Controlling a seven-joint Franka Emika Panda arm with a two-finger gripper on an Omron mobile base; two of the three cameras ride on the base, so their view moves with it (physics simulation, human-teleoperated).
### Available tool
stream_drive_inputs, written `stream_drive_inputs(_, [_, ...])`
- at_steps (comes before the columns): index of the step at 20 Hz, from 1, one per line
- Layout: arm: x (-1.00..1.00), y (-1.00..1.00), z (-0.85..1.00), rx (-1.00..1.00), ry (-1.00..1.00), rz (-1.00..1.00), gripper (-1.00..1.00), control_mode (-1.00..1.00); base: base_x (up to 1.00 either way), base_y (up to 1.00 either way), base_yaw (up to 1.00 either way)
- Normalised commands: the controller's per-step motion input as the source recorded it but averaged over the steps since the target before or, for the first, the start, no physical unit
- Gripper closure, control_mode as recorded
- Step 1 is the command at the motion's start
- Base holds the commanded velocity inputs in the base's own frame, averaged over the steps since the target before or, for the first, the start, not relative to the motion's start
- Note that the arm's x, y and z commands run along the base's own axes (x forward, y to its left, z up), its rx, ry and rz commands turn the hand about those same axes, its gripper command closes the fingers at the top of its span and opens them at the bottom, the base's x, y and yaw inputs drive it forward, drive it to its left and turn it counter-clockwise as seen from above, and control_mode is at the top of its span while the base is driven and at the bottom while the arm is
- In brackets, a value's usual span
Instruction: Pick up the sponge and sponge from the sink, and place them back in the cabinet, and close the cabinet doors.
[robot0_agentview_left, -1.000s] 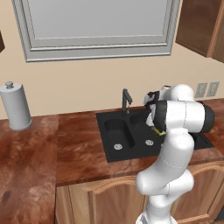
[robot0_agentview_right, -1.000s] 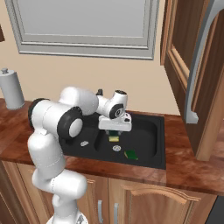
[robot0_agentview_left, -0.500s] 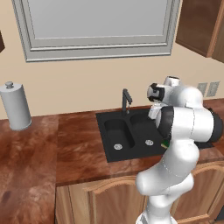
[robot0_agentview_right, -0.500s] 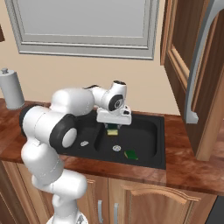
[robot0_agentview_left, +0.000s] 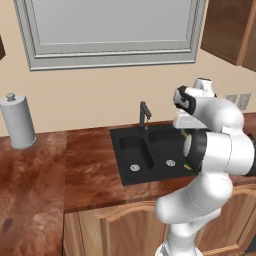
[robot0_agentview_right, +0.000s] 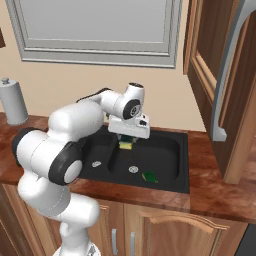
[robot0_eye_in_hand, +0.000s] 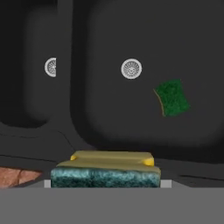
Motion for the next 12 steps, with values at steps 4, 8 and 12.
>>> stream_drive_inputs(4, [-0.32,0.01,0.41,-0.04,0.00,-0.13,1.00,-1.00,0.00,0.00,0.00])
stream_drive_inputs(8, [-0.34,0.04,0.41,0.00,0.01,-0.03,1.00,-1.00,0.00,0.00,0.00])
stream_drive_inputs(12, [-0.30,0.12,0.33,0.00,0.05,0.00,1.00,-1.00,0.00,0.00,0.00])
